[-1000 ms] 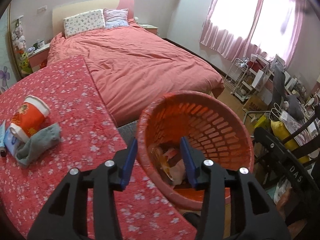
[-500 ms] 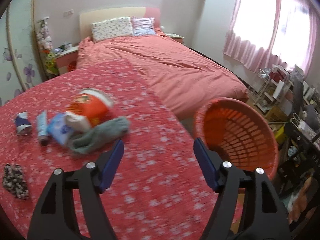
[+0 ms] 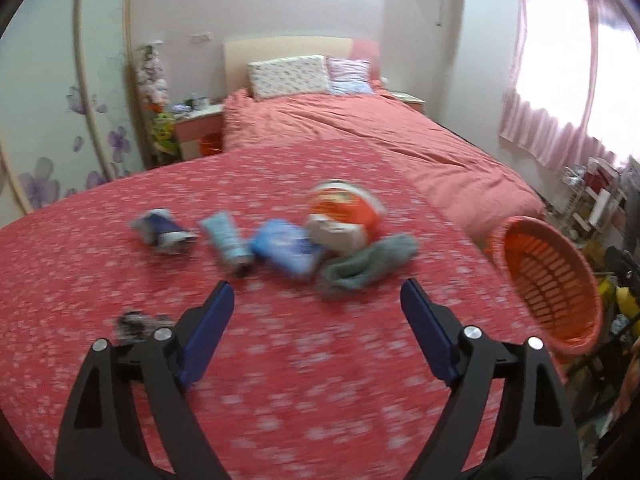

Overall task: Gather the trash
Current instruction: 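Move both tools back over the bed toward the remaining items, then grasp the daisy-print cloth with the left gripper while the right gripper approaches the grey sock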

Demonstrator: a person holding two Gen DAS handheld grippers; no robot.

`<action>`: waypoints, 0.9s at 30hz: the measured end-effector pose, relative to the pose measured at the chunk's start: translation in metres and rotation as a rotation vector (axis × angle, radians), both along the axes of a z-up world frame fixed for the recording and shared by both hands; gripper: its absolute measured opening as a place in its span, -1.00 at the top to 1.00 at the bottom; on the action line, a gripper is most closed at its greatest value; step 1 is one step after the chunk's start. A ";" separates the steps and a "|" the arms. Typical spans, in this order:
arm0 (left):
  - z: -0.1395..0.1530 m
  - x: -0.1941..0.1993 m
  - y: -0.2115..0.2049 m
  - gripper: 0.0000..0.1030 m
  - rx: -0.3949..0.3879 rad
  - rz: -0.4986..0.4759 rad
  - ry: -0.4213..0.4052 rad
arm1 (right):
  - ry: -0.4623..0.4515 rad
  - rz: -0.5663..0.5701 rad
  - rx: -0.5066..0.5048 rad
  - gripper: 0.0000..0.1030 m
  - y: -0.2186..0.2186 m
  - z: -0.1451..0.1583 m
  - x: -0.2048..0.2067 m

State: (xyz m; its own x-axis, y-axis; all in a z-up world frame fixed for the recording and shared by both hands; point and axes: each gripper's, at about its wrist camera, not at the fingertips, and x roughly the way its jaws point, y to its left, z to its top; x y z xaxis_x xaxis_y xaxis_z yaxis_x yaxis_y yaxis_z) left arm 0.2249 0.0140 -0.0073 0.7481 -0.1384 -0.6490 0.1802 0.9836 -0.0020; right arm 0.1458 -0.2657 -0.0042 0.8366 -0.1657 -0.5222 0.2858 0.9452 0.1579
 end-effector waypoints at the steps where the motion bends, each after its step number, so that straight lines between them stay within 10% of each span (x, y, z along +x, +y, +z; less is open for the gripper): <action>1: 0.000 -0.001 0.010 -0.66 0.005 0.018 -0.004 | 0.002 0.005 -0.006 -0.79 0.005 0.000 0.001; 17: -0.044 0.005 0.130 -0.52 -0.085 0.198 0.134 | 0.030 0.118 -0.127 -0.82 0.095 -0.002 0.017; 23: -0.061 0.017 0.127 -0.16 -0.146 0.188 0.196 | 0.048 0.156 -0.133 -0.82 0.117 -0.004 0.025; 27: -0.068 0.024 0.125 0.41 -0.165 0.183 0.220 | 0.058 0.176 -0.145 -0.82 0.129 -0.007 0.031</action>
State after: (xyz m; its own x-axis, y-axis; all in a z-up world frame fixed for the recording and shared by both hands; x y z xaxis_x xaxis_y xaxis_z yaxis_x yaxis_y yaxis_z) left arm 0.2485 0.1392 -0.0752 0.6144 -0.1314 -0.7780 -0.0224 0.9827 -0.1836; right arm 0.1767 -0.1368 -0.0112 0.8286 -0.0963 -0.5516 0.1189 0.9929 0.0053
